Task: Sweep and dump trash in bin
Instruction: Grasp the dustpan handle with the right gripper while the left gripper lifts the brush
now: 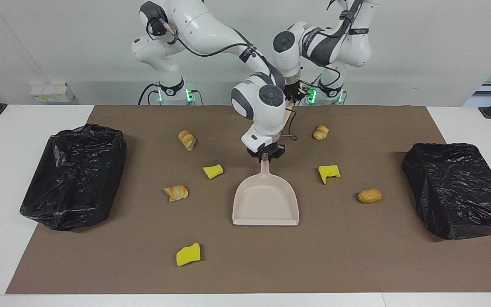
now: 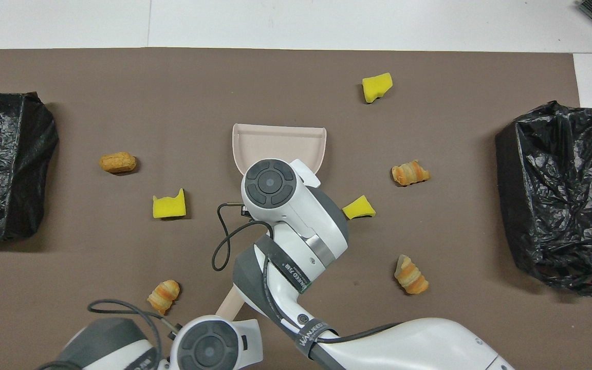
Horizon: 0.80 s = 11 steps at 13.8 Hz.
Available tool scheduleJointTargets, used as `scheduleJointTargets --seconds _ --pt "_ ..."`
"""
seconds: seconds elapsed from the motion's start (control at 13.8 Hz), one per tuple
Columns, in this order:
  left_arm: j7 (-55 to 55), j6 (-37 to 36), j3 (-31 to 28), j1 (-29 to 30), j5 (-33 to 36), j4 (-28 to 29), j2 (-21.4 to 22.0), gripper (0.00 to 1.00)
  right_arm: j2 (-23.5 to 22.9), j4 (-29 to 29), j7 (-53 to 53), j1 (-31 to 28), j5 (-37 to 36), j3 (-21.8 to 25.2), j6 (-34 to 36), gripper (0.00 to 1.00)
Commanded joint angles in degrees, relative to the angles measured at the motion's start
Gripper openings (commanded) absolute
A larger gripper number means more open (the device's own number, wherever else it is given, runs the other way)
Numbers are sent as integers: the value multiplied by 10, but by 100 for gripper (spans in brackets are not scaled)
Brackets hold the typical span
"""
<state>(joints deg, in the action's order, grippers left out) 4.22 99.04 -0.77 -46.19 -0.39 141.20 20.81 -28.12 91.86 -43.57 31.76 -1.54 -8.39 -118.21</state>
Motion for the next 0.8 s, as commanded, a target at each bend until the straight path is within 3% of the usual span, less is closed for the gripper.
scheduleJointTargets --seconds 0.0,0.15,0.36,0.58,0.73 --pt "-154 -57 5 83 -4 13 65 0 5 -6 33 -14 -10 -2 4 0" --pt "-258 -79 4 148 -3 20 76 0 20 -5 50 -36 -7 -3 3 0" --pt "-420 -96 2 244 -4 39 85 0 49 8 201 -68 1 -3 10 0" --pt "-522 -79 2 312 -3 58 81 0 61 35 285 -76 -2 -2 11 0" --pt "-554 -27 2 336 0 85 67 0 74 59 388 -86 -8 -2 11 0"
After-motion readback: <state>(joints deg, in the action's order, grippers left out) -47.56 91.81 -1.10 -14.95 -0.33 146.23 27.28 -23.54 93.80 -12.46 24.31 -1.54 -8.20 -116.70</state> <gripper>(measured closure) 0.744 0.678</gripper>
